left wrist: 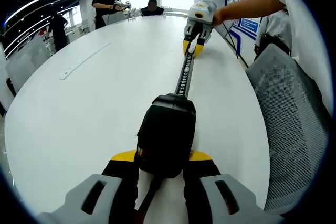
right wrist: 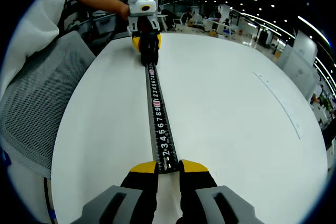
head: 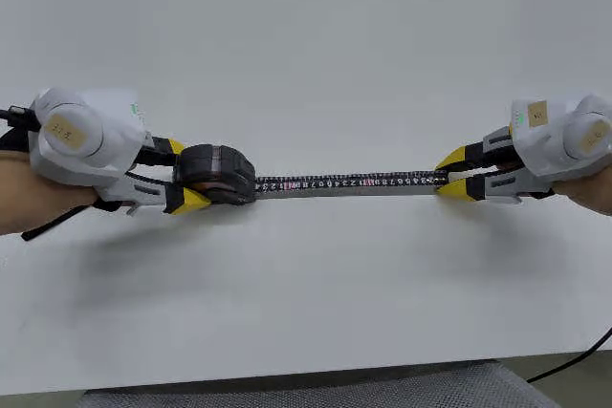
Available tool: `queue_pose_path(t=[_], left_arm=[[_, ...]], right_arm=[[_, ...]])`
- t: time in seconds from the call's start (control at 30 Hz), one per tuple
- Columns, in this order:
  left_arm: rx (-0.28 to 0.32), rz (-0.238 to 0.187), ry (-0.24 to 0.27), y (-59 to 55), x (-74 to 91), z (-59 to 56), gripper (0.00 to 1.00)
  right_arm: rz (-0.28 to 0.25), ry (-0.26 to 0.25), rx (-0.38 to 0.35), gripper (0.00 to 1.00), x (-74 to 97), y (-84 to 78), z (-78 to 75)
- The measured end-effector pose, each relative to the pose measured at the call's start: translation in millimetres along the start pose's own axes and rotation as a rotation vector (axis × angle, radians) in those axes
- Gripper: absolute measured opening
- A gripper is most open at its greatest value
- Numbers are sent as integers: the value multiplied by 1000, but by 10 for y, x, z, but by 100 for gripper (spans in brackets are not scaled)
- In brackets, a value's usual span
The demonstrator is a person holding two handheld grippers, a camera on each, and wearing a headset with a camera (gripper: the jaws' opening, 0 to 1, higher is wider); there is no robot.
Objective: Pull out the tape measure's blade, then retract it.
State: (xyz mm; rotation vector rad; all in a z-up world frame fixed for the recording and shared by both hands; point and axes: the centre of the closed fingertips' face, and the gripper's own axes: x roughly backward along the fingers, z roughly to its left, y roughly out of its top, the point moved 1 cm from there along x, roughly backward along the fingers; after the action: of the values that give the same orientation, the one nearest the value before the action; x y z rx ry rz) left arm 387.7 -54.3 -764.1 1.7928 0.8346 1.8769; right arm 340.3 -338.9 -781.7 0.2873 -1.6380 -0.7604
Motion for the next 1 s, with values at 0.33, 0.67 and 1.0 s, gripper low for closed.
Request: queue_pose_path(t=[0.33, 0.67, 1.0], left_arm=[[42, -1, -5, -7, -19, -30, 43], [72, -32, 27, 16, 80, 1, 47], [179, -112, 129, -99, 296, -42, 53]], right_arm=[[-5, -8, -47, 19, 2, 15, 1], [-43, -48, -103, 25, 70, 79, 33], [-108, -152, -223, 44, 184, 145, 115]])
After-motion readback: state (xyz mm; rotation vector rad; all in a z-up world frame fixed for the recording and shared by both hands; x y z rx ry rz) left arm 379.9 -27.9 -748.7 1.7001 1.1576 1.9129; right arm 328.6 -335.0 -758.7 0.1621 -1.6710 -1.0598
